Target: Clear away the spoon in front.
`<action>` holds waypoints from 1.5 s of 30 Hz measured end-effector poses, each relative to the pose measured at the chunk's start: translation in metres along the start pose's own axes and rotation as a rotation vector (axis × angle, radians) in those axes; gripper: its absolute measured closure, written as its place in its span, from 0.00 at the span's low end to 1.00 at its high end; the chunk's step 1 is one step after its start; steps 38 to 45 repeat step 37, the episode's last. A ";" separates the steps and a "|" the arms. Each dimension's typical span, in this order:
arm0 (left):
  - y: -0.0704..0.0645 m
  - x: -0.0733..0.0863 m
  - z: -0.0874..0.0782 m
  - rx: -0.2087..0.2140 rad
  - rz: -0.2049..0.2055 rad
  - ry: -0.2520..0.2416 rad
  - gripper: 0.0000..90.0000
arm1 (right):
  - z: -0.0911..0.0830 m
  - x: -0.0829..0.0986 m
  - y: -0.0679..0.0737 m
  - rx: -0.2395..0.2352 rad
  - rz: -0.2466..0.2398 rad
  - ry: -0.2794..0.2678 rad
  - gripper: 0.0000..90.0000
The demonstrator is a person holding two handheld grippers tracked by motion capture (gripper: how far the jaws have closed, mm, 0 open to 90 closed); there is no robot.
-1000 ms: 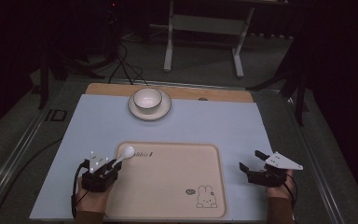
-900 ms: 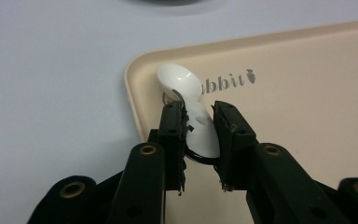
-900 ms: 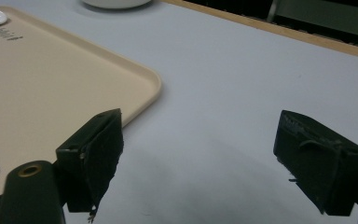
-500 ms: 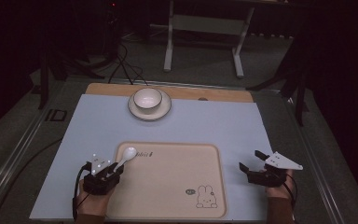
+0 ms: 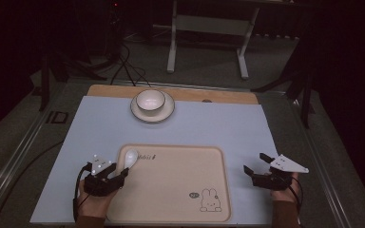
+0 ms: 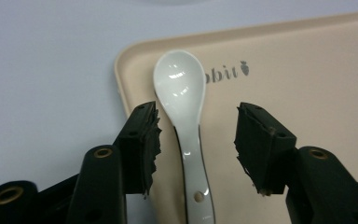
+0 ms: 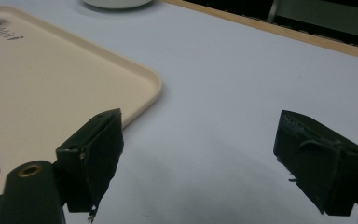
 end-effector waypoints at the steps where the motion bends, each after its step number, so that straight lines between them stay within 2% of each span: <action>1: 0.001 -0.001 0.000 0.001 0.007 -0.002 0.54 | 0.000 0.000 0.000 0.000 0.001 0.000 0.17; 6: 0.005 -0.003 -0.002 0.002 0.009 -0.022 0.52 | 0.000 0.000 0.000 0.000 0.001 -0.001 0.17; 14: 0.007 -0.008 -0.003 -0.009 0.041 -0.050 0.49 | -0.001 0.000 0.000 -0.002 0.002 -0.003 0.17; 20: 0.011 -0.011 -0.005 -0.019 0.049 -0.077 0.47 | -0.001 -0.001 0.000 0.001 0.001 -0.010 0.17; 25: 0.016 -0.014 -0.006 -0.044 0.046 -0.094 0.44 | -0.003 -0.001 -0.001 0.003 0.004 -0.014 0.17; 37: 0.042 -0.020 -0.011 -0.118 -0.016 -0.139 0.34 | -0.005 -0.002 -0.001 0.008 0.000 -0.033 0.17; 45: 0.042 -0.020 -0.011 -0.118 -0.016 -0.139 0.34 | -0.005 -0.002 -0.001 0.008 0.000 -0.033 0.17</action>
Point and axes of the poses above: each handheld gripper's, and its own axes: z roughly forward along the jaws, x roughly out of its underside, y roughly to its left, the point moved 1 cm from there along z, roughly forward along the jaws, and after that the axes turned 5 degrees about -z, right-handed, at the moved point
